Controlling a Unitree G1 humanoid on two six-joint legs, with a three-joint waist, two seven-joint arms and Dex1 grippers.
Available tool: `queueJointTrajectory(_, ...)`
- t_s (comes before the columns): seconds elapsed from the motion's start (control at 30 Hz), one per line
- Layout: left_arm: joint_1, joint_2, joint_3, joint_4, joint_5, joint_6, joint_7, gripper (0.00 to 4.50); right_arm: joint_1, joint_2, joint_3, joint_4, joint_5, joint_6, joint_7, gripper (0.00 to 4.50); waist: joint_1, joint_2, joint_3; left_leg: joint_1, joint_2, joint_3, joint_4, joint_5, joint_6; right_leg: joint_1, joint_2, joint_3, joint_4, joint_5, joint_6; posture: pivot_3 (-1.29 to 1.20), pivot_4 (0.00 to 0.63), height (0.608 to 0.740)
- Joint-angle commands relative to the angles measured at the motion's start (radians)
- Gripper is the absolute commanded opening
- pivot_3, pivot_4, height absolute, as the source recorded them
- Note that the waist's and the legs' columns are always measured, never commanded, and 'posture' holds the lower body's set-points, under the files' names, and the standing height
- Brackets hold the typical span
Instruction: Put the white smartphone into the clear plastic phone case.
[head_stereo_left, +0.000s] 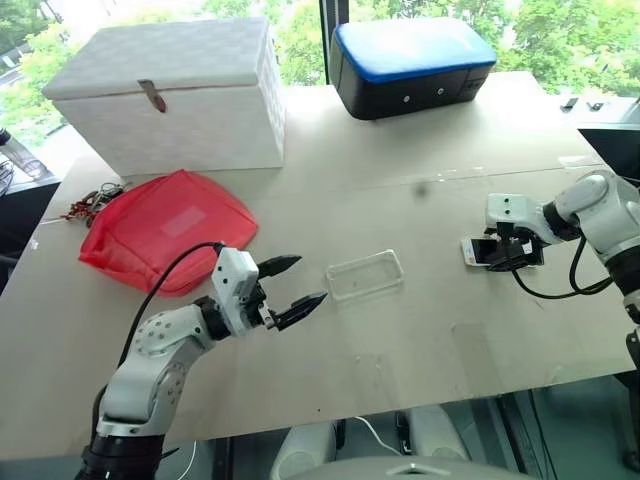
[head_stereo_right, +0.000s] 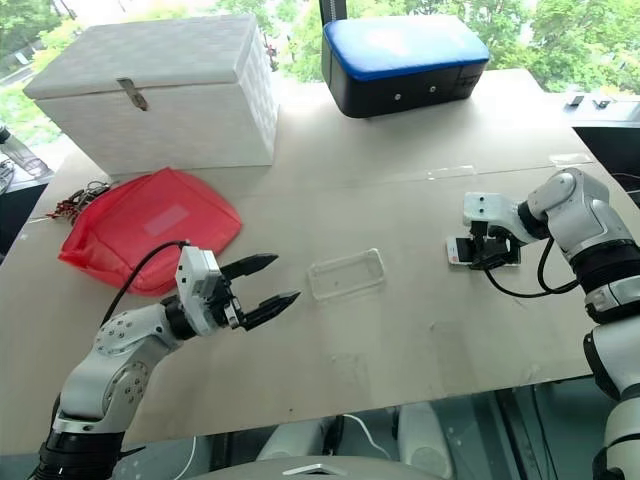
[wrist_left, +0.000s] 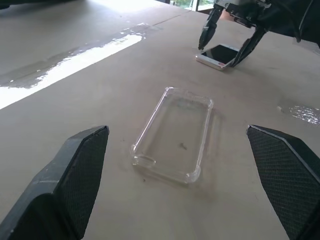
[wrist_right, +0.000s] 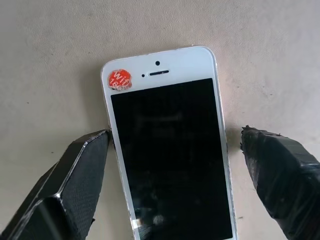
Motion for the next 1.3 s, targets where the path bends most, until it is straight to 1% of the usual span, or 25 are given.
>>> queueJointTrajectory(0.03,0.017,0.001,0.016,-0.058,-0.012,-0.016,0.015,4.5,0.025,0.044,0.023,0.086,-0.02,0.032,0.067,2.89,0.002,-0.002,-0.001,0.0,0.0,0.0,0.0,0.0,0.0,0.0,0.0,0.0,0.0,0.0,0.0,0.0,0.15,0.74)
queueJointTrajectory(0.17,0.034,0.004,0.026,-0.069,-0.014,-0.019,0.028,4.5,0.039,0.064,-0.041,0.054,0.024,0.035,0.078,2.87,0.003,-0.004,-0.003,0.0,0.0,0.0,0.0,0.0,0.0,0.0,0.0,0.0,0.0,0.0,0.0,0.0,0.15,0.74)
queueJointTrajectory(0.27,0.045,0.004,0.03,-0.077,-0.014,-0.02,0.034,4.5,0.056,0.085,-0.111,-0.076,0.088,0.109,0.072,2.87,-0.002,-0.004,-0.003,0.0,0.0,0.0,0.0,0.0,0.0,0.0,0.0,0.0,0.0,0.0,0.0,0.0,0.15,0.74)
queueJointTrajectory(0.33,0.054,0.005,0.032,-0.08,-0.013,-0.022,0.036,4.5,0.067,0.101,-0.148,-0.21,0.136,0.192,0.067,2.87,-0.01,-0.003,-0.002,0.0,0.001,0.0,-0.001,0.0,0.0,-0.001,0.001,0.001,0.0,0.0,0.0,0.0,0.15,0.74)
queueJointTrajectory(0.37,0.055,0.006,0.032,-0.079,-0.013,-0.022,0.037,4.5,0.071,0.109,-0.16,-0.266,0.154,0.224,0.063,2.87,-0.017,-0.001,-0.001,0.0,0.001,0.001,-0.002,0.0,0.0,-0.001,0.001,0.001,0.0,0.0,0.0,0.0,0.15,0.74)
queueJointTrajectory(0.47,0.063,0.012,0.037,-0.071,-0.012,-0.026,0.032,4.5,0.087,0.137,-0.162,-0.447,0.19,0.289,0.043,2.86,-0.02,0.005,0.002,-0.001,0.001,0.001,-0.001,0.0,0.0,-0.002,0.0,0.002,0.001,0.0,0.0,0.0,0.15,0.74)
queueJointTrajectory(0.53,0.073,0.019,0.042,-0.062,-0.013,-0.029,0.023,4.5,0.09,0.181,-0.146,-0.555,0.211,0.315,0.018,2.84,-0.019,0.005,0.003,-0.003,0.001,0.001,-0.001,0.0,0.0,-0.004,0.0,0.001,0.001,0.0,0.0,0.0,0.15,0.74)
queueJointTrajectory(0.6,0.084,0.027,0.045,-0.051,-0.01,-0.035,0.013,4.5,0.082,0.235,-0.114,-0.621,0.214,0.329,-0.012,2.8,-0.019,0.005,0.003,-0.003,0.001,0.0,-0.002,0.0,0.0,-0.005,0.0,0.001,0.001,0.0,0.0,0.0,0.15,0.74)
queueJointTrajectory(0.67,0.095,0.037,0.05,-0.039,-0.005,-0.043,0.001,4.5,0.055,0.306,-0.042,-0.636,0.166,0.293,-0.055,2.8,-0.019,0.005,0.003,-0.004,0.0,0.0,-0.002,0.0,0.0,-0.005,0.0,0.0,0.0,0.0,0.0,0.0,0.15,0.74)
queueJointTrajectory(0.73,0.099,0.042,0.056,-0.033,-0.005,-0.047,-0.002,4.5,0.038,0.347,0.011,-0.621,0.131,0.261,-0.078,2.8,-0.019,0.005,0.003,-0.004,0.0,0.001,-0.002,0.0,0.0,-0.005,0.0,0.001,0.001,0.0,0.0,0.0,0.15,0.74)
queueJointTrajectory(0.97,0.114,0.043,0.061,-0.034,0.0,-0.053,-0.004,4.5,0.006,0.406,0.134,-0.491,0.027,0.151,-0.126,2.79,-0.012,0.005,0.003,-0.004,-0.001,-0.001,-0.001,0.0,0.0,-0.005,-0.001,-0.003,0.0,0.0,0.0,0.0,0.15,0.74)
queueJointTrajectory(1.17,0.134,0.05,0.073,-0.052,0.001,-0.051,0.004,4.5,-0.014,0.437,0.144,-0.442,0.004,0.147,-0.129,2.79,-0.024,0.005,0.003,-0.004,-0.001,-0.001,-0.001,0.0,0.0,-0.005,0.0,-0.003,0.001,0.0,0.0,0.0,0.15,0.74)
queueJointTrajectory(1.3,0.149,0.052,0.081,-0.056,0.002,-0.056,0.007,4.5,-0.026,0.464,0.141,-0.404,0.002,0.181,-0.132,2.79,-0.025,0.005,0.003,-0.003,-0.001,-0.001,-0.001,0.0,0.0,-0.005,0.0,-0.003,0.001,0.0,0.0,0.0,0.15,0.74)
